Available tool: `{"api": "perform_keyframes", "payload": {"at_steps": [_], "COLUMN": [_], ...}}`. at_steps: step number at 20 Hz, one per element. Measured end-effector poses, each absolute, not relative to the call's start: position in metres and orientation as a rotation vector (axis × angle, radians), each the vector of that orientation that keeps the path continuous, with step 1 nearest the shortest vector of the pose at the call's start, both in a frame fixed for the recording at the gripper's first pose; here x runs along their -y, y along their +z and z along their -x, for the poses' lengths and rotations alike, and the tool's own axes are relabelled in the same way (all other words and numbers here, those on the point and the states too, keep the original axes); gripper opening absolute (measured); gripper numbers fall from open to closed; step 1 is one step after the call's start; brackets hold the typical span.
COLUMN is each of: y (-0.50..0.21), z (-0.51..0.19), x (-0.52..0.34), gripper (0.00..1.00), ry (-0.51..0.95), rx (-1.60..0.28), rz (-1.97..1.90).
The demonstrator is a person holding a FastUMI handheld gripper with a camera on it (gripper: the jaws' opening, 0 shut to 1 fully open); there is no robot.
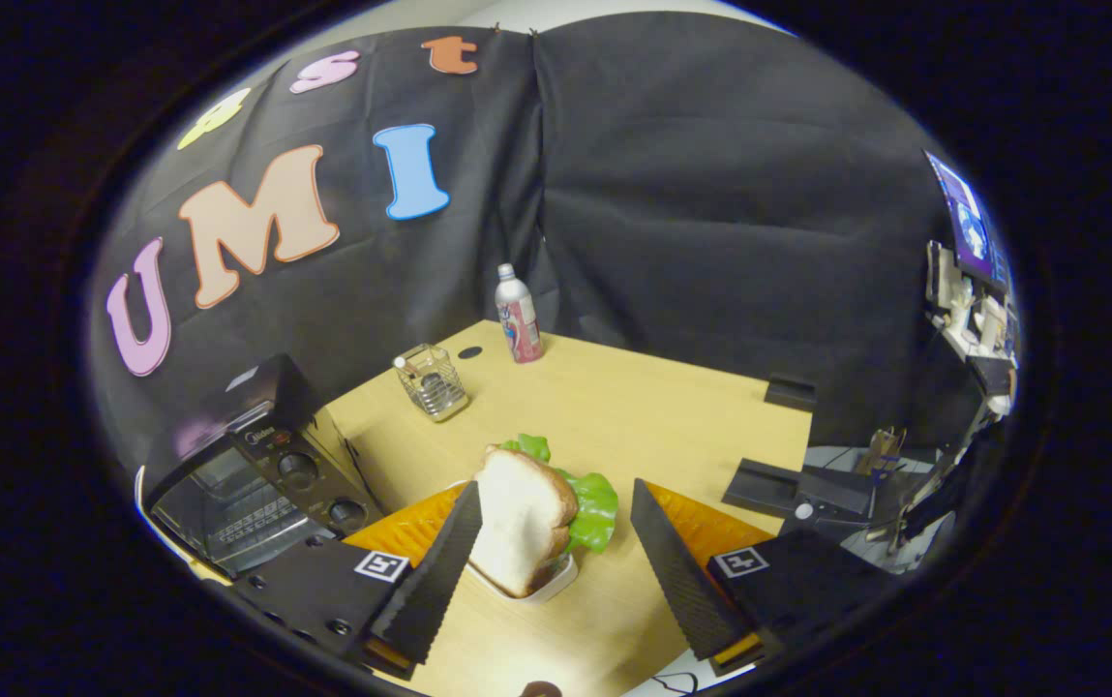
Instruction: Open the toaster oven, put the food inside, and close the toaster oven door.
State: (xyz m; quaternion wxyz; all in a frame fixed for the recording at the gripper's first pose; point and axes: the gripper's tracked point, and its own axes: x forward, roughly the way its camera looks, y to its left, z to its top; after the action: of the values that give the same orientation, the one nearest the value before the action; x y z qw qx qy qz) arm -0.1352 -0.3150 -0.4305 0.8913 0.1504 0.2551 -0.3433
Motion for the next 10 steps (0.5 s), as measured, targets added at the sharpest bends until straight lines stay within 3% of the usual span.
{"api": "perform_keyframes", "payload": {"at_steps": [3, 10], "y": [-0.454, -0.502], "z": [0.131, 0.109], "x": [0.326, 0.307], "gripper": [0.98, 0.99], "ry": [-0.714, -0.545], "rx": [-0.566, -0.685], "rz": [-0.349, -0.479]}}
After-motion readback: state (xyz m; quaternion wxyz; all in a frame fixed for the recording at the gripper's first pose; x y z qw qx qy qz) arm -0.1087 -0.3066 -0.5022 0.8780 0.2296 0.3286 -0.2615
